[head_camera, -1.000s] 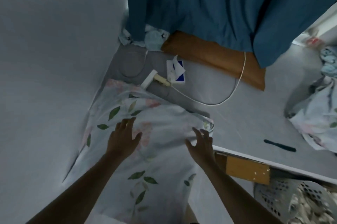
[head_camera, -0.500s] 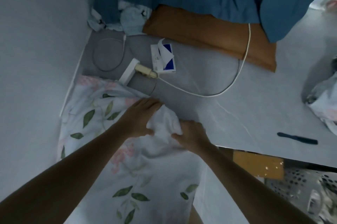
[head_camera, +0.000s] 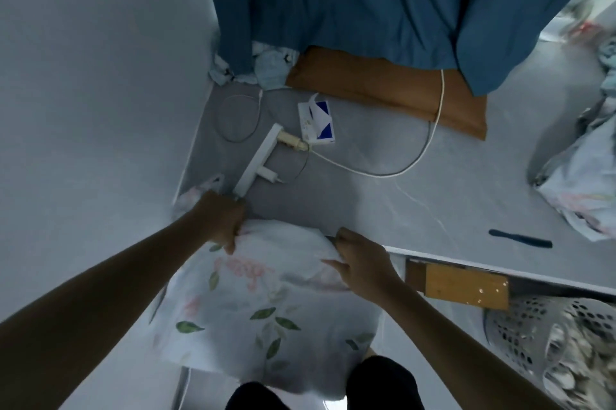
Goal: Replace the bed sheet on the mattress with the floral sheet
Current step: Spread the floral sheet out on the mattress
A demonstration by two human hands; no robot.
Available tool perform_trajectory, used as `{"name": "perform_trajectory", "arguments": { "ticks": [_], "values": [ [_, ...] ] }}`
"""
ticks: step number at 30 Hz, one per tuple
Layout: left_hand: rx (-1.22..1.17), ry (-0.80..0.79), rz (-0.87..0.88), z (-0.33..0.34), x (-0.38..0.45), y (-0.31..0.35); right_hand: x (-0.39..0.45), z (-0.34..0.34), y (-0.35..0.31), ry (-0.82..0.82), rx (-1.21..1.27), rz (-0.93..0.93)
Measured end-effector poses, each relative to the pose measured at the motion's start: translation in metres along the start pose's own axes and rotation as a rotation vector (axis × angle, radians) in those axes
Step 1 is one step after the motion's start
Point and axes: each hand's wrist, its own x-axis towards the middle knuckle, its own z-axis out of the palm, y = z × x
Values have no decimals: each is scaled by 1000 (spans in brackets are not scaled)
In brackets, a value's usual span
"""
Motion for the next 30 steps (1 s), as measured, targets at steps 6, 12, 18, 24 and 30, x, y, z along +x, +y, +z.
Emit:
{"name": "perform_trajectory", "arguments": {
  "ticks": [6, 12, 18, 24, 30],
  "values": [
    [-234, 71, 101, 33, -113, -14, -82, -33, -78, -130, -13, 259],
    [-456, 273, 345, 17, -184, 27, -209, -48, -129, 69, 192, 516],
    [-276, 296, 644, -37, -249, 124, -345, -76, -152, 288, 212, 654],
    [-80, 324, 900, -80, -275, 285, -516, -81, -145, 594, 291, 838],
    [233, 333, 1148, -81, -356, 518, -718, -23, -155, 856, 315, 1139]
  ]
}}
